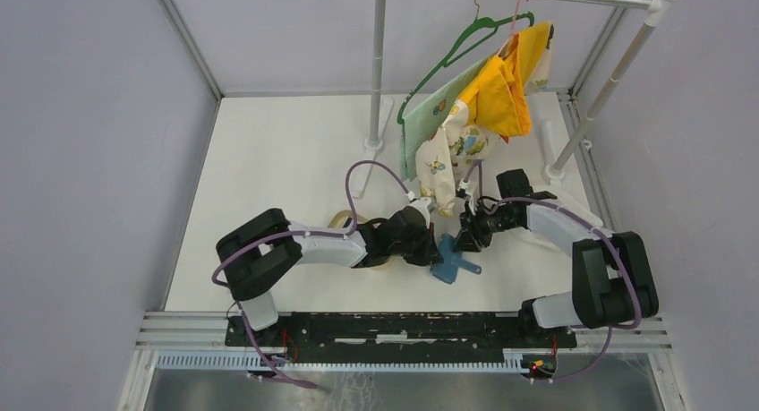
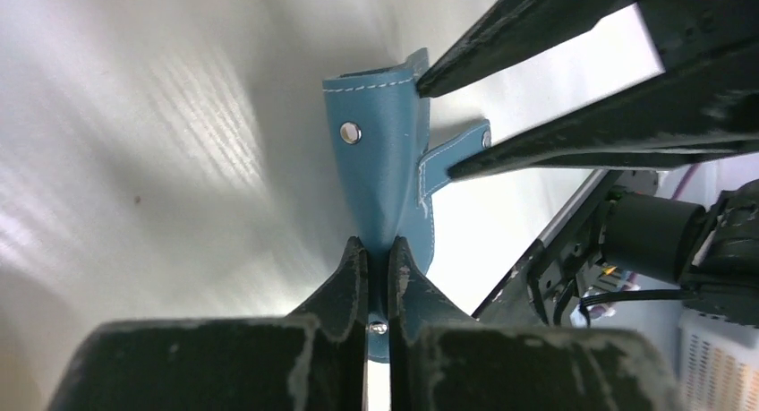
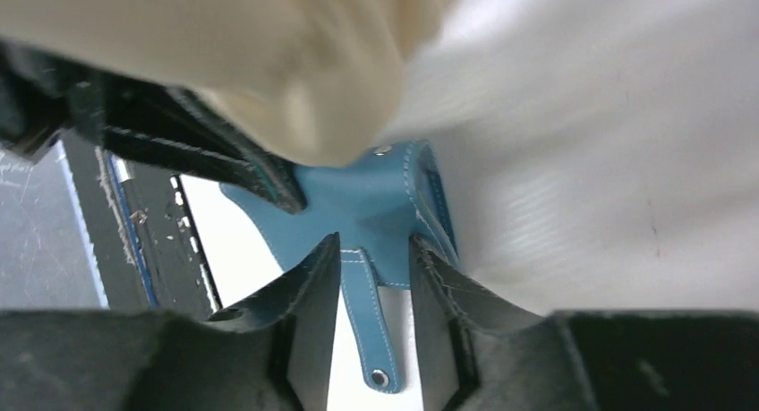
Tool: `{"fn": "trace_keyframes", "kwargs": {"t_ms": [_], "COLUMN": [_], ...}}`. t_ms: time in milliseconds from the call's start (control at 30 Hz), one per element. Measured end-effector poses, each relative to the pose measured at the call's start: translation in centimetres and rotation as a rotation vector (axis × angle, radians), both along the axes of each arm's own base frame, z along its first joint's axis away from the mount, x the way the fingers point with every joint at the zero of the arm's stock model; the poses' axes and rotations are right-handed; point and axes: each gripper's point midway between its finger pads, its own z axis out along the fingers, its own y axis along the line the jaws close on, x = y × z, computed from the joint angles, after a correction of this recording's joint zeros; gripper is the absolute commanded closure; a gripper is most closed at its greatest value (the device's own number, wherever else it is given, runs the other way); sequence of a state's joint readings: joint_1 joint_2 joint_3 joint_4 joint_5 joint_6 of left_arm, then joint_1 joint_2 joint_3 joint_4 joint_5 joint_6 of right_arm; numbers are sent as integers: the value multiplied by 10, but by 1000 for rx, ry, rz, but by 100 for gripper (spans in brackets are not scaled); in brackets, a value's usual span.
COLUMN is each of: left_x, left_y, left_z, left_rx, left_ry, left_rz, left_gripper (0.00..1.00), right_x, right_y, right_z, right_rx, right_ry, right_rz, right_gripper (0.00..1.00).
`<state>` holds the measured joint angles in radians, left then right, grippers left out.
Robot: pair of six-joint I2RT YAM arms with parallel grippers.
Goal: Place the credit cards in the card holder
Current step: Close the card holder at the center of the board.
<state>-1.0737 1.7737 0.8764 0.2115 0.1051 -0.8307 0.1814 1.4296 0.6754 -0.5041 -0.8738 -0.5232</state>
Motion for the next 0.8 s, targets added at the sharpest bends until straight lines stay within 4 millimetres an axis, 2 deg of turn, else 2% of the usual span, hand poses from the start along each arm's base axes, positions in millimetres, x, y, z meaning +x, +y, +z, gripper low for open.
{"fn": "trace_keyframes", "kwargs": {"t_ms": [133,233,333,500,567,700,800], "left_x": [1,2,4,6,9,13,11], "left_y": [12,25,34,53,59,71,68], "left_z": [11,25,43,81,90,95,88], "left_rx": [74,209,372,625,714,938,1071], "left_ry": [-107,-251,-427,-670,-743,-899,-995], "left_rz": [-5,-4,5,57,84,95,73], "left_gripper": [98,98,98,98,98,98,99], "right_x": [-2,0,5,17,21,24,24], "right_y": [7,9,5,-11,-17,-21,-21], "right_z": [30,53,68,72,72,72,72], "right_rx": [79,129,152,148,146,146,148], "right_ry": [-105,-201,-259,-265,-264,-251,-241], "right_rz": [77,103,89,3,-29,-58,-67], "right_gripper": [52,52,52,52,52,52,52]}}
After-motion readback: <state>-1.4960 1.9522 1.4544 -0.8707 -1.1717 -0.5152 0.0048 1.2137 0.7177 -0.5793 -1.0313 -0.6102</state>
